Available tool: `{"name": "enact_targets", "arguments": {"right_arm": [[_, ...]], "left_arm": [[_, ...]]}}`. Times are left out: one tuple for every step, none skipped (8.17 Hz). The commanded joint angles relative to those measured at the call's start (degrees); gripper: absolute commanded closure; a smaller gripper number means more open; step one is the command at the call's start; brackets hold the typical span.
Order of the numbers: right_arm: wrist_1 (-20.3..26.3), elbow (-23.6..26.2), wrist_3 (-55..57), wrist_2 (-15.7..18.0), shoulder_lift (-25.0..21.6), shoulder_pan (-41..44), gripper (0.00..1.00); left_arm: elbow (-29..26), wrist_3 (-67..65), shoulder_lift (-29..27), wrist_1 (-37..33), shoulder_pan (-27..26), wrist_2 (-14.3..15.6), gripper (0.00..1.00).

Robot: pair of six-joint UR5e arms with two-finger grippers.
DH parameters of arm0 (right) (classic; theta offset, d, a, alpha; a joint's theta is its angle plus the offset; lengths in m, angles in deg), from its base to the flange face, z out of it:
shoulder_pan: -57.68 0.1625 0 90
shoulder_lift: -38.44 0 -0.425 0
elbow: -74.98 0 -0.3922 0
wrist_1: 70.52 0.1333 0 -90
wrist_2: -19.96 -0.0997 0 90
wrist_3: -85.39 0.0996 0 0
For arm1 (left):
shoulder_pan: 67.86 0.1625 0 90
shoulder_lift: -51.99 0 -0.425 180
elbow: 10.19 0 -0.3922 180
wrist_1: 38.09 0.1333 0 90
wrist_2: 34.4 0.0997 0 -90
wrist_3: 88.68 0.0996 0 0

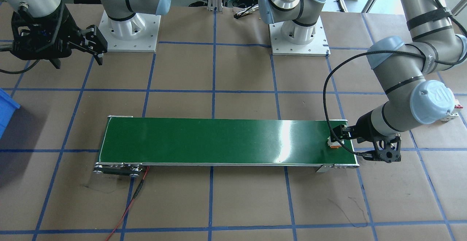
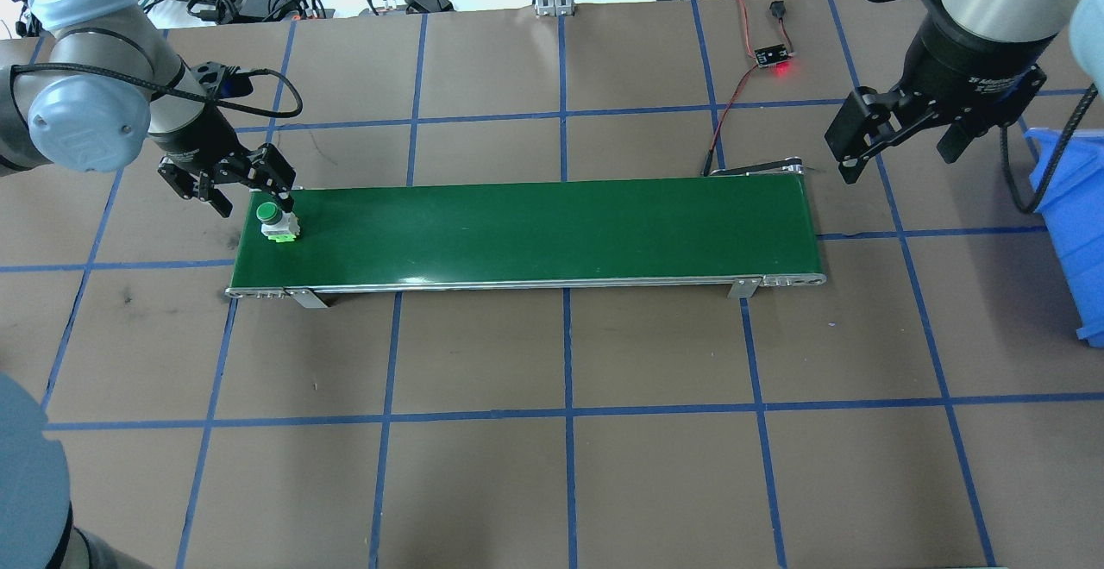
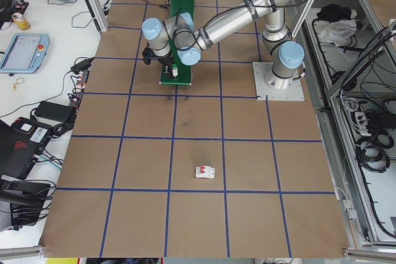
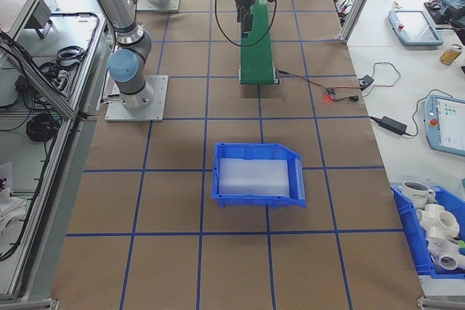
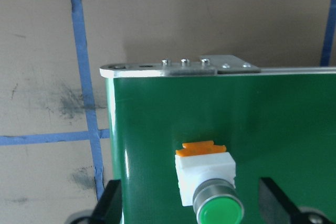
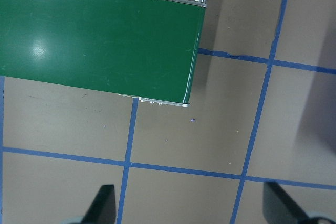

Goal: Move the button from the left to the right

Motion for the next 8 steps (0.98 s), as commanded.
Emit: {"name": "enact_targets", "arguments": {"right_arm": [[0.00,0.00,0.00,0.00,0.00,0.00,0.00],[-0.09,0.00,0.00,0.00,0.00,0.00,0.00],[-0.09,0.00,-0.18,-0.09,0.00,0.00,0.00],[-0.44,0.00,-0.26,-0.09,0.17,0.09,0.00],[-1.05,0.00,-0.26,-0.18,1.39,0.00,0.00],[-1.23,0.09,-0.53,-0.61,2.63,0.00,0.00],[-4.01,0.09,-3.31,-3.92,4.46,0.00,0.00],[-5.35,0.26,-4.12,-5.00,5.79,-0.09,0.00]], "left_arm": [[-0.13,-3.44,8.11,-1.23,-5.72,2.71,0.00],[-0.22,-4.32,10.41,-1.23,-7.66,2.71,0.00],[-0.39,-6.68,11.39,-1.23,-9.42,2.80,0.00],[-0.57,-6.96,11.92,-2.10,-9.70,2.89,0.00],[-0.57,-6.97,11.84,-2.19,-9.87,2.80,0.00],[-0.65,-6.97,11.92,-2.37,-9.79,2.97,0.00],[-0.66,-6.88,12.01,-2.37,-9.79,2.80,0.00],[-0.57,-6.97,12.62,-2.45,-10.22,2.71,0.00]]}}
